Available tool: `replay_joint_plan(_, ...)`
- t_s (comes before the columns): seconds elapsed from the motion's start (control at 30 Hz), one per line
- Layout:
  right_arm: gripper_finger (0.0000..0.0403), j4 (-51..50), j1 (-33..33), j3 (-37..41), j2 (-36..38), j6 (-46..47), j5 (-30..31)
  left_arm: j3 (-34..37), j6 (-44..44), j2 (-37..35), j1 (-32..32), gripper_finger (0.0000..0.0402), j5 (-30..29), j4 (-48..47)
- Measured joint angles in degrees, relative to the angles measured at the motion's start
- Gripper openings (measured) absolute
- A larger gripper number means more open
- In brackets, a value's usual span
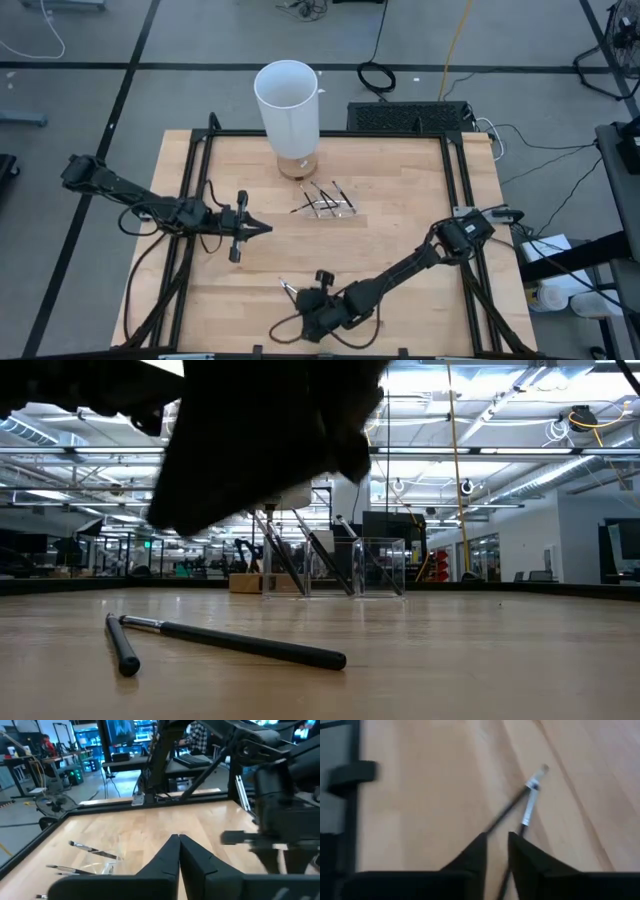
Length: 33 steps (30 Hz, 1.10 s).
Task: Pick & Place Makeup Supplies
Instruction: Put the makeup brush into the transparent organizer
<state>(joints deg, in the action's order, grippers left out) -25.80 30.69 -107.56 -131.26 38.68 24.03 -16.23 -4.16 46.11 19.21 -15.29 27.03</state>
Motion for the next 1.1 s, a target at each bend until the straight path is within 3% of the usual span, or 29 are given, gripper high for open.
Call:
replay_joint_plan(0.17,0.0149,3.2,-1.4,2.5,0.1,3.9,-1.0,0.0,-1.6,0.0,0.0,0.0007,0.0,-0.7)
replay_joint_plan(0.3,0.0177,4.3,-1.9,4.8,0.0,5.5,-1.6,0.0,-2.2,0.0,0.0,0.0027,-0.3,-0.7)
replay_joint_plan(0.5,0.0170,6.2,-2.0,6.9,0.1,6.6,-1.6,0.0,-3.0,0.0,0.0,0.0040,-0.3,-0.5)
replay_joint_plan(0.97,0.0153,8.9,-1.7,11.8,0.3,7.6,-1.5,0.0,-2.8,0.0,0.0,0.0005,-0.3,-0.3)
replay_joint_plan(1.1,0.0150,9.0,-1.7,12.6,0.3,6.4,-1.5,0.0,-2.6,0.0,0.0,0.0012,-0.3,-0.3)
